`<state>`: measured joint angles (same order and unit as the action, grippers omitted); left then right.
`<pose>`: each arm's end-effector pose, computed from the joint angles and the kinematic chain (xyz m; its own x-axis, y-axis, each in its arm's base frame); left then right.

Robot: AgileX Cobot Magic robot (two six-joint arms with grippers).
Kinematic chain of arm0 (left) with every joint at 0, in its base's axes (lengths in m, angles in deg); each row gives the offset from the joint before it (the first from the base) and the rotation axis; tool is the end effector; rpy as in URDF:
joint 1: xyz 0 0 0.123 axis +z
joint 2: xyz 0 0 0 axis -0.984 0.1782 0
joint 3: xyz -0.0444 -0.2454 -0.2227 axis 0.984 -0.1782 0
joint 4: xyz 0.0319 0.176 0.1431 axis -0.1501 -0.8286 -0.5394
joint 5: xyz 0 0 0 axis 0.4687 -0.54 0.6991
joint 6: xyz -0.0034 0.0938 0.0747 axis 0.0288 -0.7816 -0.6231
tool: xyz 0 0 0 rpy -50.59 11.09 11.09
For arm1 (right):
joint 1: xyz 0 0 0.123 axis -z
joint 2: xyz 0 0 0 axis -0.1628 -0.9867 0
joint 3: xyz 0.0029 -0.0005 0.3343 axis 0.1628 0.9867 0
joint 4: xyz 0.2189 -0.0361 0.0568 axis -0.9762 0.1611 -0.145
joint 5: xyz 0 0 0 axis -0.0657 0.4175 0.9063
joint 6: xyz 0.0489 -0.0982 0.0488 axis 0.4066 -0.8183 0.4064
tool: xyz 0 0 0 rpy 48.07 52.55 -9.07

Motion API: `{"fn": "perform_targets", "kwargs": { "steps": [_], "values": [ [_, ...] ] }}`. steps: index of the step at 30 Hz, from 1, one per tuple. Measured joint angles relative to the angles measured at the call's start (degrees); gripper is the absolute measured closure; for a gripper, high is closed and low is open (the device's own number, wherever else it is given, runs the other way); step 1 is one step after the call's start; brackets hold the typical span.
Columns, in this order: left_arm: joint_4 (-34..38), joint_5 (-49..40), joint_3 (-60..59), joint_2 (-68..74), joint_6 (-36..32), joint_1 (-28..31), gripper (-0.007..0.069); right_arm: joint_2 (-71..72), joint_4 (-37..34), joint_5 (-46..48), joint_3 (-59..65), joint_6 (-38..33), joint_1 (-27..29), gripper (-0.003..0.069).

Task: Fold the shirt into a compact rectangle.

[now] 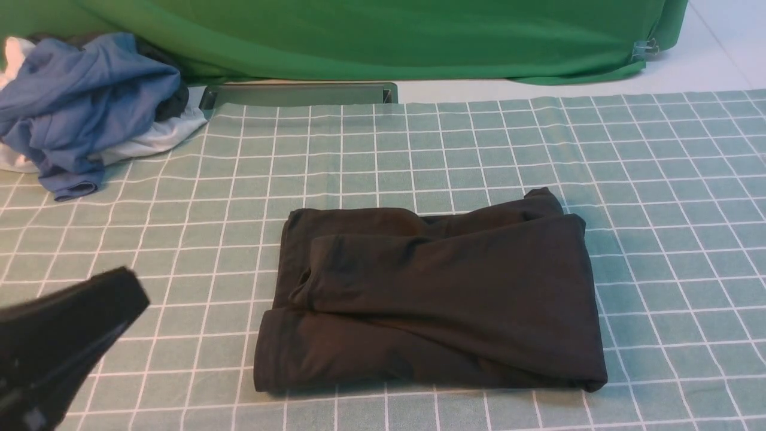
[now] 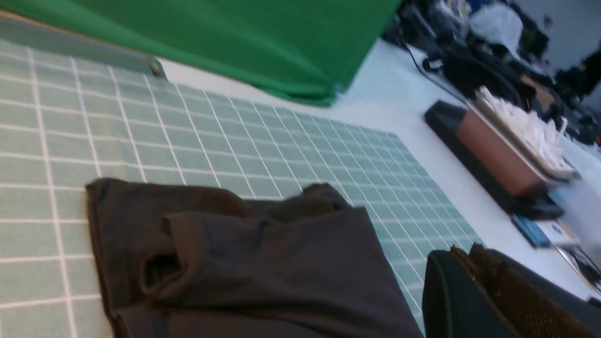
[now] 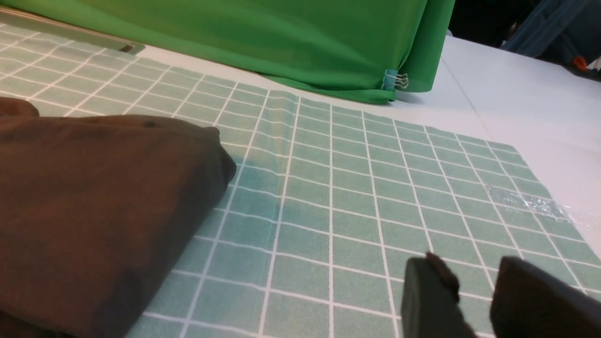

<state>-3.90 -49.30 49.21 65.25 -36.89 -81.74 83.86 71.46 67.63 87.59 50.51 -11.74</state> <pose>0.0066 -0.0583 0.3284 -0.3239 -0.3046 -0.8957 0.4189 0.8027 -0.4245 0.0117 -0.0020 0.1851 -0.1517 -0.1368 -0.9789 -0.0406 0.9904 -0.1321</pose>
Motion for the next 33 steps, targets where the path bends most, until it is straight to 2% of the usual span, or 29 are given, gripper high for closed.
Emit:
{"fn": "perform_targets", "kwargs": {
  "steps": [6,10,16,20,26,28,29,33],
  "values": [
    [-10.42,0.67,-3.89,-5.4,0.0,0.0,0.0608,0.0,0.0,0.0,0.0,0.0,0.0,0.0424],
    [-20.22,1.36,-4.04,-5.53,0.0,0.0,0.0608,0.0,0.0,0.0,0.0,0.0,0.0,0.0422],
    [-29.51,10.5,-4.04,-5.53,6.13,0.0,0.0608,0.0,0.0,0.0,0.0,0.0,0.0,0.0422],
    [-32.42,14.19,-4.04,-5.53,8.81,0.0,0.0608,0.0,0.0,0.0,0.0,0.0,0.0,0.0422],
    [-32.38,18.78,-5.19,-5.53,9.98,0.0,0.0608,0.0,0.0,0.0,0.0,0.0,0.0,0.0421],
    [-33.1,21.36,-6.64,-5.53,12.24,0.0,0.0608,0.0,0.0,0.0,0.0,0.0,0.0,0.0421],
    [-35.74,24.99,-9.89,-6.0,16.03,-0.23,0.0608,0.0,0.0,0.0,0.0,0.0,0.0,0.0421],
    [-46.49,29.76,-18.16,-9.53,27.22,-2.85,0.0608,0.0,0.0,0.0,0.0,0.0,0.0,0.0421]
  ]
}}
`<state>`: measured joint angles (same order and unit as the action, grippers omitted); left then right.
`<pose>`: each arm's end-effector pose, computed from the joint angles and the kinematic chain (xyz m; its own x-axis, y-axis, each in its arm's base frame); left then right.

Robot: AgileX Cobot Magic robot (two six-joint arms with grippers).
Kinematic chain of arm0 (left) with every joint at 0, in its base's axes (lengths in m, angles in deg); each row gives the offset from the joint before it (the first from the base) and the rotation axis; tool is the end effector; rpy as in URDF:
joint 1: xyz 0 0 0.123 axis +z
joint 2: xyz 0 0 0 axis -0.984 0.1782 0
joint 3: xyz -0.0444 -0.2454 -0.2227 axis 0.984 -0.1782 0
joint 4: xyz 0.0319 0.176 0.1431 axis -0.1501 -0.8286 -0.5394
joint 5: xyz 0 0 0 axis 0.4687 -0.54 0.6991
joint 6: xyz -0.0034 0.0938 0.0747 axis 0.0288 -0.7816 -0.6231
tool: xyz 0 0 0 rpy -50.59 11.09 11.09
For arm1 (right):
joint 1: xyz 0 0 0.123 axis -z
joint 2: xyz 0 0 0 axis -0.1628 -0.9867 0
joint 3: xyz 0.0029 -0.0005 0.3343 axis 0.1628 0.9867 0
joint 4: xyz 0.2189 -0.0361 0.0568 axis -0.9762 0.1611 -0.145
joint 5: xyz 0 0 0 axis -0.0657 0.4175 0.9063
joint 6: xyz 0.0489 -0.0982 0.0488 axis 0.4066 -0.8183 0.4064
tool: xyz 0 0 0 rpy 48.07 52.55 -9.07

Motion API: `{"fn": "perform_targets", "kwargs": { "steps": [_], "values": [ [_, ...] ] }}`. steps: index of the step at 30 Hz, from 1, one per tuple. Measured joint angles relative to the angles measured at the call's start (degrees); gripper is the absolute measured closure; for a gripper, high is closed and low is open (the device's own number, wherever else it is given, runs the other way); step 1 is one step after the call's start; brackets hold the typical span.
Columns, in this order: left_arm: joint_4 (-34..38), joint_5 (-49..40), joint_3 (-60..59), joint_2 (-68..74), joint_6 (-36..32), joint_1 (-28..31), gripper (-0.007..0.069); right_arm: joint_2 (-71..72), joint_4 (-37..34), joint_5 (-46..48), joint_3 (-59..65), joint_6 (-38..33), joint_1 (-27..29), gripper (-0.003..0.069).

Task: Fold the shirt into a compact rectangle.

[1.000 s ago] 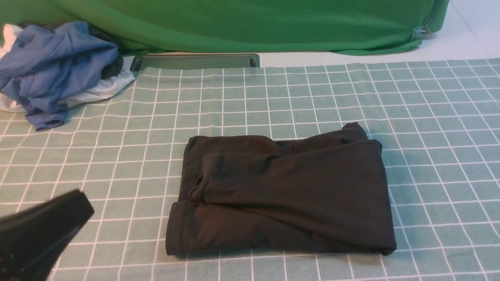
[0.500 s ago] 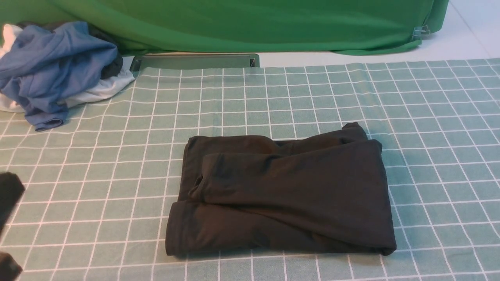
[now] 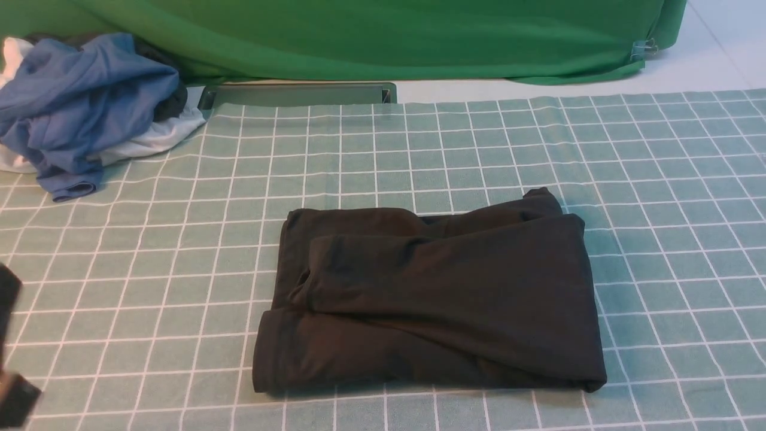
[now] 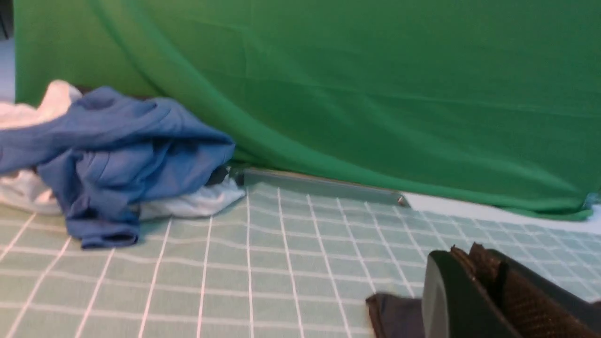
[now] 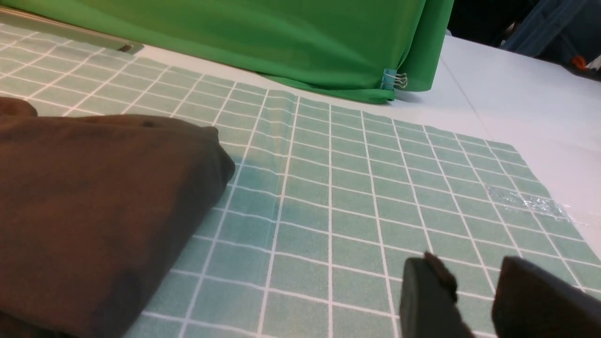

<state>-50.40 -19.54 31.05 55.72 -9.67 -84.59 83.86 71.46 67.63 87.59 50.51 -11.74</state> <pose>0.0175 -0.0032 0.2592 -0.0123 -0.1457 -0.9892 0.0975 0.9844 -0.1462 0.0117 -0.0020 0.1851 -0.1517 -0.1368 -0.9789 -0.0406 0.9904 -0.1321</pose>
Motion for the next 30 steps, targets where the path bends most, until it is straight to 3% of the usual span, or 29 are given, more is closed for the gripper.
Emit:
{"fn": "perform_targets", "kwargs": {
  "steps": [6,16,30],
  "values": [
    [-4.21,-0.39,-10.37,-6.84,6.08,-0.78,0.0608,0.0,0.0,0.0,0.0,0.0,0.0,0.0421],
    [-3.76,-6.06,-10.56,-7.36,6.65,4.96,0.0608,0.0,0.0,-0.02,0.0,0.0,0.0,0.0421],
    [-2.88,-6.36,-10.56,-7.36,6.76,5.04,0.0608,0.0,0.0,-0.02,0.0,0.0,0.0,0.0421]
  ]
}}
